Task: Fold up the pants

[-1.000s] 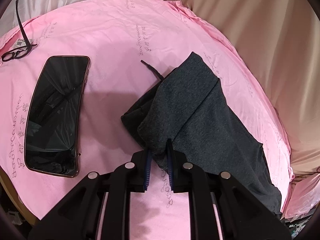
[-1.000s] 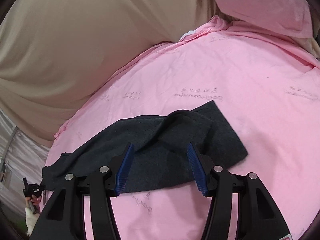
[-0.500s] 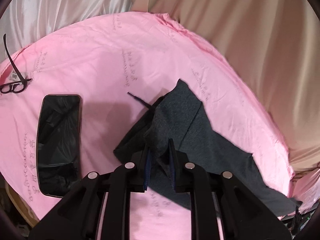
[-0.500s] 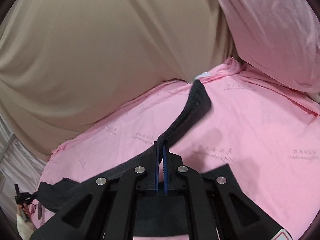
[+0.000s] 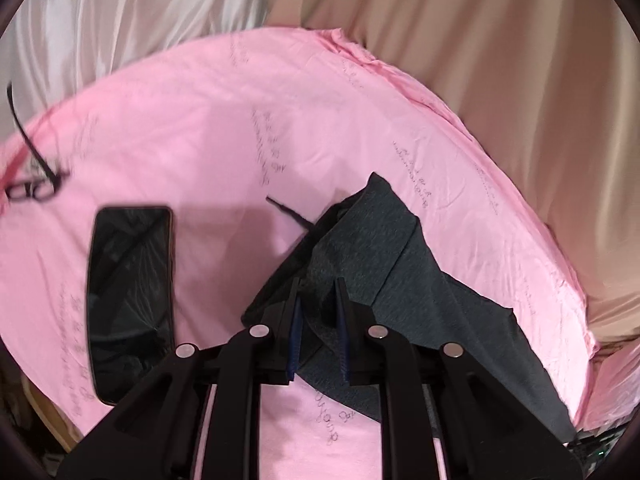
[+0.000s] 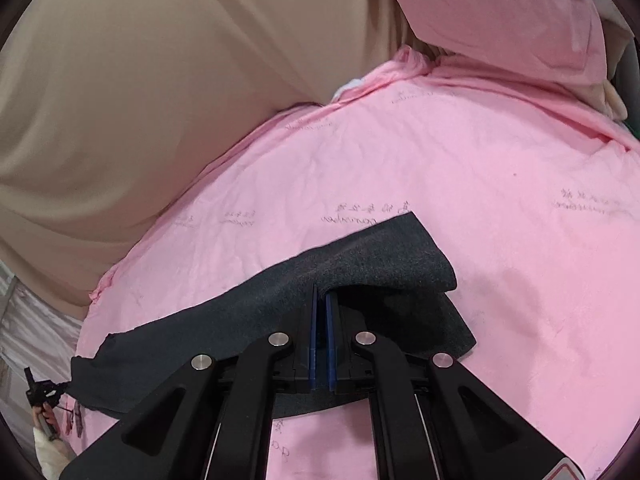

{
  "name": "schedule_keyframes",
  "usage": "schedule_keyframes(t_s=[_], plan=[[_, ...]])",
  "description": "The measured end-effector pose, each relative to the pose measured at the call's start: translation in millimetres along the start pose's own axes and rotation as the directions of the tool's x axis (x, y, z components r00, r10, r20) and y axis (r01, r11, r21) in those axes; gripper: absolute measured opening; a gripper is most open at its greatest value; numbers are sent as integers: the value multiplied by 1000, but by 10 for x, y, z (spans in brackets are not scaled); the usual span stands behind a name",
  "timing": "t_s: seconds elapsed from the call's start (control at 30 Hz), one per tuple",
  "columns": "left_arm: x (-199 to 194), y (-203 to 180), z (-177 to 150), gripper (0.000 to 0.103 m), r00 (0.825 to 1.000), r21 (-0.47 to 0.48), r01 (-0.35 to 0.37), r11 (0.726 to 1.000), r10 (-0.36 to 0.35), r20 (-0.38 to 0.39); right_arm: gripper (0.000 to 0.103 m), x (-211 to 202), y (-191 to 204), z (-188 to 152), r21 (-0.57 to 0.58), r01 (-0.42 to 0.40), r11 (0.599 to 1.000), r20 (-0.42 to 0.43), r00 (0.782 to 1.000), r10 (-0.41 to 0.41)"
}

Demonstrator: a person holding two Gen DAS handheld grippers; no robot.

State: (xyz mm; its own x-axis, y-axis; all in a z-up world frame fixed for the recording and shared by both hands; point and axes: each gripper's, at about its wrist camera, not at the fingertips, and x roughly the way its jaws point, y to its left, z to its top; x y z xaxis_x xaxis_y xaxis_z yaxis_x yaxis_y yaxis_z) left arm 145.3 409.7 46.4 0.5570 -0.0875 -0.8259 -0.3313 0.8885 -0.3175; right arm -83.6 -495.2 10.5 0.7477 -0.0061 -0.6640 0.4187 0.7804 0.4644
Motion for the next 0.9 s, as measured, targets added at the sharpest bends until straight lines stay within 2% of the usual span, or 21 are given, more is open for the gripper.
schedule_keyframes(t_s=[0.13,0.17,0.23,0.27,0.3,0.33,0.37,0.4,0.5,0.57,0.63,0.7,0.77,0.8,0.87,0.9], plan=[[256,126,-88,16,997,17,-51,999,52,-55,6,291,-296,-288,18,89,996,-117,989,-87],[370,218,-124,19,995,-5,-52,999,52,-82,5,256,-321,-338,28,72,997,-84,994,-70],[371,307,-192,23,997,-40,-25,999,22,-67,12,179,-324,-352,51,76,996,-70,995,-72],[269,335,-221,32,999,-60,-16,998,13,-44,24,124,-298,-363,45,91,995,-57,994,-88],[182,337,-245,47,1000,-67,-22,997,21,-22,29,52,-240,-382,21,119,993,-39,992,-118],[52,341,-284,56,1000,-77,-20,997,21,11,32,-7,-173,-406,-8,148,989,-24,989,-148],[-124,342,-334,71,999,-92,3,996,2,52,32,-69,-104,-426,-33,168,985,-5,986,-168],[-213,344,-364,81,997,-98,22,995,-15,73,32,-144,-11,-469,-60,176,983,16,984,-176],[-379,279,-429,92,990,-101,92,991,-81,115,32,-234,305,-586,-119,145,982,52,989,-140],[-235,186,-389,92,992,-101,101,990,-92,88,33,-179,504,-644,-146,85,986,38,996,-81],[97,134,-357,89,996,-120,91,989,-89,21,33,-78,768,-735,-188,20,982,5,1000,-20],[457,136,-355,43,993,-150,88,985,-100,-68,34,28,987,-825,-237,1,971,-16,1000,-5],[491,127,-392,15,998,-128,0,992,-8,-60,34,66,1147,-925,-278,-9,960,-32,999,0],[446,166,-414,0,998,-147,11,989,-20,-60,34,63,1207,-958,-291,-12,957,-33,999,3],[290,321,-484,0,997,-208,33,978,-46,-60,34,-3,1276,-1005,-298,-53,953,-36,998,44],[209,410,-516,0,998,-214,19,977,-30,-50,35,-25,1293,-1024,-306,-66,950,-32,998,60]])
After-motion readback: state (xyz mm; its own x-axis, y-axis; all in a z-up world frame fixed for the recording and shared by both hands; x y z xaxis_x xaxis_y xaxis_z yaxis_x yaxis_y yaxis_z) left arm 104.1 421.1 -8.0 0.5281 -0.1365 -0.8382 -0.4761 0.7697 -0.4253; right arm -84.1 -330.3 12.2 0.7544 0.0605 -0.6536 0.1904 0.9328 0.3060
